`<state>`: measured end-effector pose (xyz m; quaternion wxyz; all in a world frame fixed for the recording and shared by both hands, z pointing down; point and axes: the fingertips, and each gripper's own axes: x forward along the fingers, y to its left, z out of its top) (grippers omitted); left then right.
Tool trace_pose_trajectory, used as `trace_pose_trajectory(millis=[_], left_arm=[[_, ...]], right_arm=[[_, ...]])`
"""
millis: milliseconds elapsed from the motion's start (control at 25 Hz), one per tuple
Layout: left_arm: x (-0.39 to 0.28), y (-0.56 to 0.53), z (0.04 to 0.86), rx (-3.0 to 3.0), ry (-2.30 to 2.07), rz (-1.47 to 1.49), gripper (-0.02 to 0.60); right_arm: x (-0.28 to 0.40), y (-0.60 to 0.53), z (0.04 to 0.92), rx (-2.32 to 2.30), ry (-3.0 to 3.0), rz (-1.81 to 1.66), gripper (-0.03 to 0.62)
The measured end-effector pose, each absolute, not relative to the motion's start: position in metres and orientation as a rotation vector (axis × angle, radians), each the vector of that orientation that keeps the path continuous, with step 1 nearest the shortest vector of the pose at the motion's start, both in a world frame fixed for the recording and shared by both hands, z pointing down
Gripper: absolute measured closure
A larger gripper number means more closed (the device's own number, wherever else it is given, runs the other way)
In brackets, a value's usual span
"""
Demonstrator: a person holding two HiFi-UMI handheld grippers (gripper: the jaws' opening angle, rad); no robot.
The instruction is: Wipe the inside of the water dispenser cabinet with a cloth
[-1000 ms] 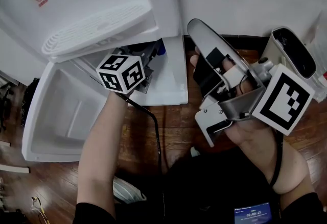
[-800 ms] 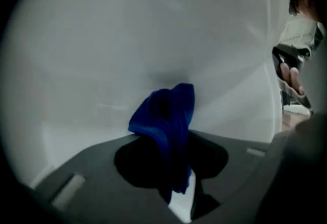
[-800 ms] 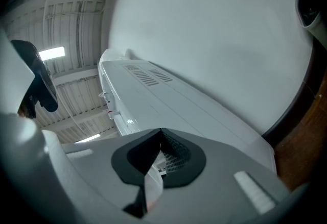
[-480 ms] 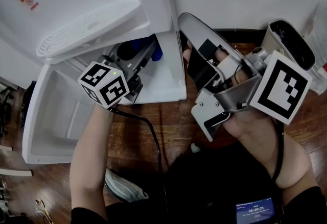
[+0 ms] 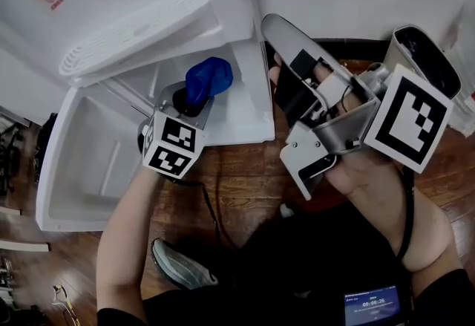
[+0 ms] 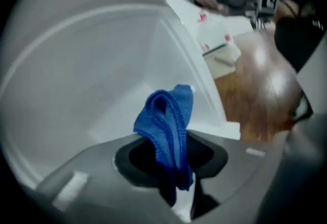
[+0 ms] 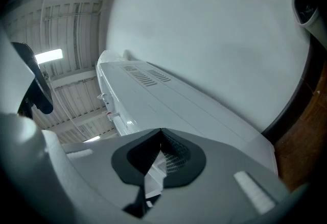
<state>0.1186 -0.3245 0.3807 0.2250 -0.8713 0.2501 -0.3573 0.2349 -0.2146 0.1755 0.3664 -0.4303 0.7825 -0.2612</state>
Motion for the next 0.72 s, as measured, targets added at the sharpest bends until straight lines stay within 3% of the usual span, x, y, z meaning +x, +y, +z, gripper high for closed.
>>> trace_pose_trajectory(millis=[280,480,720], left_arm=[[0.158,-0.388,0.471,-1.915,0.434,-1.479,0.448],[0.179,-0.4,0.49,-1.694,0.28,-1.491,0.446],[0.159,-0.348,0.494,-1.857,0.134,-1.497,0.453]], right_arm=[[0.237,-0.214,0.179,-1.108,1.985,-0.699,0.588],[0.235,-0.216,0.18,-1.085,1.996,-0.709,0.589],[0.236,-0.216,0.182,-1.08,1.989,-0.72,0.589]])
